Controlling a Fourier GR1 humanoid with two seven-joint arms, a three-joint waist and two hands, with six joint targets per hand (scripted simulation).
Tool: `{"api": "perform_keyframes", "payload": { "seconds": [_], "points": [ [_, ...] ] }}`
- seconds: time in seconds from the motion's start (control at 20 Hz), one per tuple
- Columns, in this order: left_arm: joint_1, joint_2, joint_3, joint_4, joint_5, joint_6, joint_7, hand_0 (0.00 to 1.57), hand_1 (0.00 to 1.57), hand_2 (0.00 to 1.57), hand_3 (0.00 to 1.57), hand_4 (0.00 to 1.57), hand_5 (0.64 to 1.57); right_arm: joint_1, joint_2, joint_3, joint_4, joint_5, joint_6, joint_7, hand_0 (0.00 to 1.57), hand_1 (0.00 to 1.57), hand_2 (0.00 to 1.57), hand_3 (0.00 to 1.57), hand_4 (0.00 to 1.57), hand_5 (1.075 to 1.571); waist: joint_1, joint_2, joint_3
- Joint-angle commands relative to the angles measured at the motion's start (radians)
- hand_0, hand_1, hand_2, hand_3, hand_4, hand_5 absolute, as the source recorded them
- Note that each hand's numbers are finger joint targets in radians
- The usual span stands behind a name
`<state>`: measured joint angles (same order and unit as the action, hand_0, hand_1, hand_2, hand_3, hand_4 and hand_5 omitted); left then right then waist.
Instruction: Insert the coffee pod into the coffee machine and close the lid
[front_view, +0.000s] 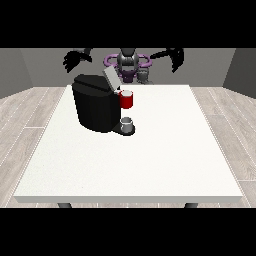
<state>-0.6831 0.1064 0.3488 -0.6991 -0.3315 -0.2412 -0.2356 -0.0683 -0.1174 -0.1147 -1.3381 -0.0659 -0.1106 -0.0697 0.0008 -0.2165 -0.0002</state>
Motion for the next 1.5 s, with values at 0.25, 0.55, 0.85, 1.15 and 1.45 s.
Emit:
{"api": "perform_keyframes", "payload": {
  "seconds": [0.25,0.55,0.85,1.15,1.45],
  "points": [
    [0.142,-0.015,0.036,-0.051,0.106,-0.069,0.030,0.00,0.00,0.00,0.00,0.00,1.571,-0.084,-0.093,0.022,-0.157,-0.042,0.114,0.149,0.00,0.00,0.00,0.00,0.04,1.571,0.044,-0.079,0.0000],
    [0.190,-0.077,0.004,-0.161,0.161,-0.073,0.072,0.00,0.00,0.00,0.00,0.00,1.571,-0.105,-0.056,0.086,-0.153,-0.001,0.119,0.154,0.00,0.00,0.00,0.00,0.00,1.571,0.107,-0.045,0.0003],
    [0.244,-0.105,-0.094,-0.284,0.214,-0.061,0.057,0.00,0.00,0.00,0.00,0.11,1.571,-0.227,-0.062,0.091,-0.100,0.048,0.112,0.133,0.00,0.00,0.00,0.00,0.22,1.571,0.150,0.039,0.0004],
    [0.365,-0.106,-0.164,-0.459,0.311,-0.019,0.147,0.00,0.00,0.00,0.00,0.00,1.571,-0.233,-0.068,0.044,-0.010,0.008,0.160,0.097,0.00,0.00,0.00,0.00,0.00,1.571,0.180,0.045,0.0006],
    [0.355,-0.094,-0.153,-0.561,0.292,-0.056,0.150,0.00,0.00,0.00,0.00,0.00,1.571,-0.332,-0.050,-0.006,0.084,0.002,0.135,0.009,0.00,0.00,0.00,0.00,0.00,1.571,0.195,0.193,0.0007]
  ]
}}
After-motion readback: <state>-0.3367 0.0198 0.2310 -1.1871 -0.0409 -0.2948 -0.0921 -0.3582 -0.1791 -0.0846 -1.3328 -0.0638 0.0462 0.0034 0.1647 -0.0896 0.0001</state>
